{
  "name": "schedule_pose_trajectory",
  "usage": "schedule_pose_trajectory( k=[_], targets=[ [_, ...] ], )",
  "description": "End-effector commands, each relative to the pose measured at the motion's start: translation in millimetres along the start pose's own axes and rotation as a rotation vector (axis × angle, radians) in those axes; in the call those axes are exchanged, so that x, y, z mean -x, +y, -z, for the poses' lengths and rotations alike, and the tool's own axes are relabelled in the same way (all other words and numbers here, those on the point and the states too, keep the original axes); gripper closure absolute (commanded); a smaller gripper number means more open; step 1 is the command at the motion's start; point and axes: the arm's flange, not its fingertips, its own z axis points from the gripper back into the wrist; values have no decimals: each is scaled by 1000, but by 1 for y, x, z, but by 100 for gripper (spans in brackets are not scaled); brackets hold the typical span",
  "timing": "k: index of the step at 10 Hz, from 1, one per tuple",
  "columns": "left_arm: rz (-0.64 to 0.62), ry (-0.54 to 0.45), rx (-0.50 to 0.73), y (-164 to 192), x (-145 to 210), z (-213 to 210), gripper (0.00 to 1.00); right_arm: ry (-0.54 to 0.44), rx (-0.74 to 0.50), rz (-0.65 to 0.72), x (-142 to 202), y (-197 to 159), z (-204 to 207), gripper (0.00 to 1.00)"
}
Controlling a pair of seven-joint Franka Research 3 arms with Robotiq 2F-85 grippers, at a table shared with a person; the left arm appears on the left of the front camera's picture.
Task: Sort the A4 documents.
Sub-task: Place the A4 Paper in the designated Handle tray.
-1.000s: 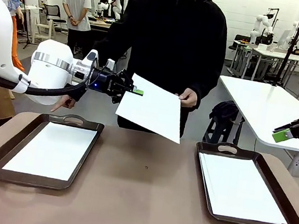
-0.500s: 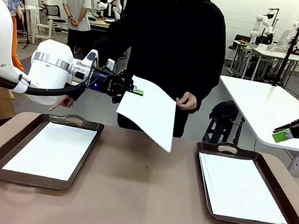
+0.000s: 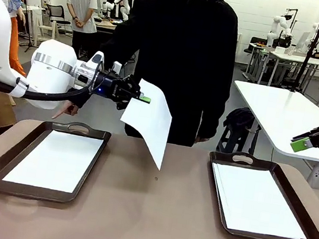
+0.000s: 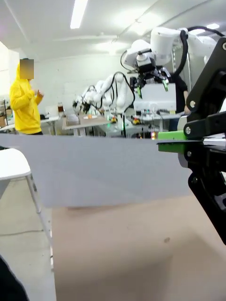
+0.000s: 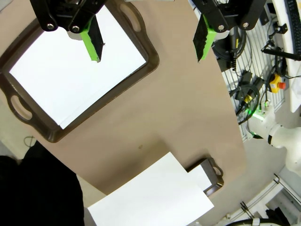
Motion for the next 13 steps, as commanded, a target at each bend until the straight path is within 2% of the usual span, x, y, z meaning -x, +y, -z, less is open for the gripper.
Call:
schedule_pose_trajectory(
  k=[1, 3, 6, 7, 9, 11, 13],
  targets=[
    [25, 4, -107, -15, 10, -36, 99, -4, -4, 0, 1, -1, 1, 0],
    [-29, -3, -233, -8, 22, -80, 99, -4, -4, 0, 1, -1, 1, 0],
    [-132, 95, -401, 21, 31, -117, 99, -4, -4, 0, 1, -1, 1, 0],
    [-169, 116, -441, 30, 31, -124, 99, -4, -4, 0, 1, -1, 1, 0],
    [-156, 150, -482, 45, 27, -136, 99, -4, -4, 0, 1, -1, 1, 0],
    [-161, 140, -555, 63, 19, -146, 99, -4, -4, 0, 1, -1, 1, 0],
    [-187, 86, -702, 78, 20, -155, 99, -4, -4, 0, 1, -1, 1, 0]
  ],
)
